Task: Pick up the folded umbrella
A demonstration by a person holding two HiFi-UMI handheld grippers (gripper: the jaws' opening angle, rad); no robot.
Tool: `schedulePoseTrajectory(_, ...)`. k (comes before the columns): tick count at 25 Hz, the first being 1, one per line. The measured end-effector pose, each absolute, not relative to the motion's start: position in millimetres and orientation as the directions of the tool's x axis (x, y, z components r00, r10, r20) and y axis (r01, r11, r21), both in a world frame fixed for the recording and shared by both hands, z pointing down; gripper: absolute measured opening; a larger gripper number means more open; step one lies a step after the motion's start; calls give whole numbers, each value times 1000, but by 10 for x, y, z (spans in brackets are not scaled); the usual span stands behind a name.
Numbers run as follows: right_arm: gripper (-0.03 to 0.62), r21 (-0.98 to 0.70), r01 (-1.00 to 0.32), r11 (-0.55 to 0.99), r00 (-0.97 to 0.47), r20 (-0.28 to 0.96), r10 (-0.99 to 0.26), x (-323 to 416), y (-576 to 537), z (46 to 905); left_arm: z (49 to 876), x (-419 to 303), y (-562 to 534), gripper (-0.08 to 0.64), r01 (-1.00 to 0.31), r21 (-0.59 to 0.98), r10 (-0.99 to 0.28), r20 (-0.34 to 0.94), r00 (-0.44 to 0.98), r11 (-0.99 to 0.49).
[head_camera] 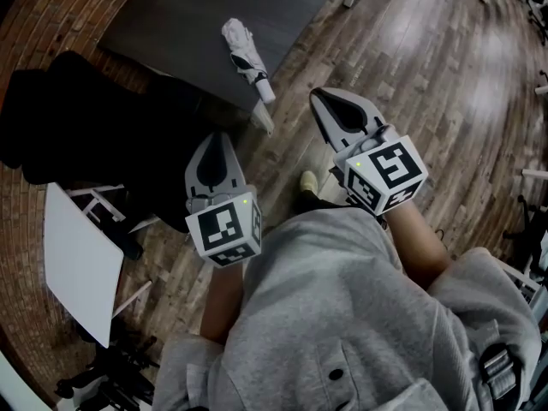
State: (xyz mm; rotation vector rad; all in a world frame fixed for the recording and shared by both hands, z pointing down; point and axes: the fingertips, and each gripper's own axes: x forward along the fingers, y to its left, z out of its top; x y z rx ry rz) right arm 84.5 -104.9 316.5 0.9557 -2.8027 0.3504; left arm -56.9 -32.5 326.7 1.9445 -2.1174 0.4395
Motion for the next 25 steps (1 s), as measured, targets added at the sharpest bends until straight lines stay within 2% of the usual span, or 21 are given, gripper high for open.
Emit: schedulePoseTrajectory(25,25,-242,-572,783,-820,180,-544,1019,-1501,3168,3192,-400,-605,14,-986,-119,-917,367,-155,118)
